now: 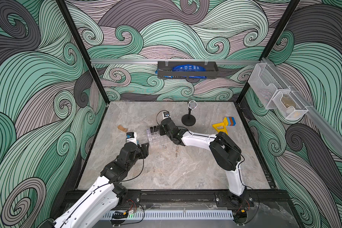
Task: Arrange the lipsticks in the organizer
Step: Place the lipstick in the storage box, then reset both arms
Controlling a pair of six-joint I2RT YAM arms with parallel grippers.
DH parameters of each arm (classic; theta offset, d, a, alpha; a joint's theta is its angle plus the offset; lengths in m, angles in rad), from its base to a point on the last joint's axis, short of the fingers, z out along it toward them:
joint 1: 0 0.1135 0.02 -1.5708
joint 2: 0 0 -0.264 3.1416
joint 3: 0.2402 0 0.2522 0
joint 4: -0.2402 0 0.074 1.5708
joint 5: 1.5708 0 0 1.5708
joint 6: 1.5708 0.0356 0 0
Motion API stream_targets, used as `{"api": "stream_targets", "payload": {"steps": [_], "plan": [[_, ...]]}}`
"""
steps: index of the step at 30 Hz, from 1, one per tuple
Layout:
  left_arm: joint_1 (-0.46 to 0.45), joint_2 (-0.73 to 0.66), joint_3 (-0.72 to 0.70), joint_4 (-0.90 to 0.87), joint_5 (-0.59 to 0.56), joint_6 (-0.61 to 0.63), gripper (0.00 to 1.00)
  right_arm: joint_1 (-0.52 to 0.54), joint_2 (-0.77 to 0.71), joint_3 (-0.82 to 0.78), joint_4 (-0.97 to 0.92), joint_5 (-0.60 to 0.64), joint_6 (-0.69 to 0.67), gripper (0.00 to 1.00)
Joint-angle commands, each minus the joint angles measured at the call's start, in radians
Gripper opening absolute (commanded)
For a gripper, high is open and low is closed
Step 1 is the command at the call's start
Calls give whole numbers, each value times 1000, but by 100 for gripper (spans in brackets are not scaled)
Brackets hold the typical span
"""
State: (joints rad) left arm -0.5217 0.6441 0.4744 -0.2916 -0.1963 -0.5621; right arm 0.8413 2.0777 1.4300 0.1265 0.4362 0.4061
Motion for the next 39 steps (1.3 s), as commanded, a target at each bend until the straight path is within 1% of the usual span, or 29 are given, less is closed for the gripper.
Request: {"api": "stream_targets", "payload": {"steps": [1, 4, 10, 12, 14, 15, 17, 18, 19, 20, 22, 24, 25, 26, 29, 30, 31, 32, 34, 35, 37, 38, 39], "plan": [[9, -6, 1, 16, 13, -4, 62, 7, -19, 23, -33, -10, 11, 31], [8, -10, 5, 14, 13, -4, 61, 6, -48, 30, -46, -30, 27, 34], [8, -22, 14, 7, 12, -5, 61, 3, -116, 28, -73, -56, 53, 38], [9, -24, 26, 2, 4, 12, 61, 1, -160, 12, -84, -78, 72, 40], [8, -23, 24, 26, 2, 59, 61, -1, -223, -31, -99, -98, 108, 42], [8, -23, 18, 44, -13, 70, 62, 0, -260, -66, -104, -107, 126, 43], [9, -3, 14, 75, -76, 100, 62, -1, -372, -188, -83, -124, 157, 46], [8, 13, 17, 89, -107, 118, 63, -1, -424, -248, -66, -122, 153, 49], [8, 29, 22, 100, -147, 138, 63, -5, -482, -316, -41, -121, 134, 54], [8, 46, 29, 103, -173, 161, 63, -8, -542, -383, -4, -129, 93, 58], [8, 78, 56, 89, -213, 203, 62, -26, -665, -541, 110, -160, -5, 64], [6, 99, 68, 80, -289, 223, 62, -73, -786, -690, 212, -211, -115, 71], [6, 104, 53, 120, -328, 253, 62, -103, -842, -746, 245, -240, -160, 75], [5, 110, 30, 177, -375, 287, 62, -126, -909, -803, 273, -243, -202, 79], [5, 143, -32, 362, -501, 395, 63, -231, -1086, -955, 369, -176, -276, 97], [6, 162, -47, 429, -548, 438, 63, -269, -1140, -992, 378, -163, -288, 98], [7, 183, -56, 502, -590, 504, 64, -321, -1179, -1020, 375, -143, -303, 99], [8, 207, -55, 536, -625, 552, 64, -358, -1216, -1046, 369, -102, -322, 99], [8, 256, -45, 560, -713, 602, 65, -417, -1268, -1090, 371, 34, -351, 99], [9, 277, -38, 547, -741, 624, 66, -441, -1285, -1114, 392, 74, -369, 99], [12, 312, -42, 543, -745, 648, 69, -490, -1296, -1174, 455, 120, -378, 97], [19, 332, -58, 576, -738, 666, 70, -515, -1289, -1199, 493, 127, -373, 97], [31, 357, -80, 645, -724, 676, 71, -545, -1269, -1222, 527, 129, -363, 96]]}}
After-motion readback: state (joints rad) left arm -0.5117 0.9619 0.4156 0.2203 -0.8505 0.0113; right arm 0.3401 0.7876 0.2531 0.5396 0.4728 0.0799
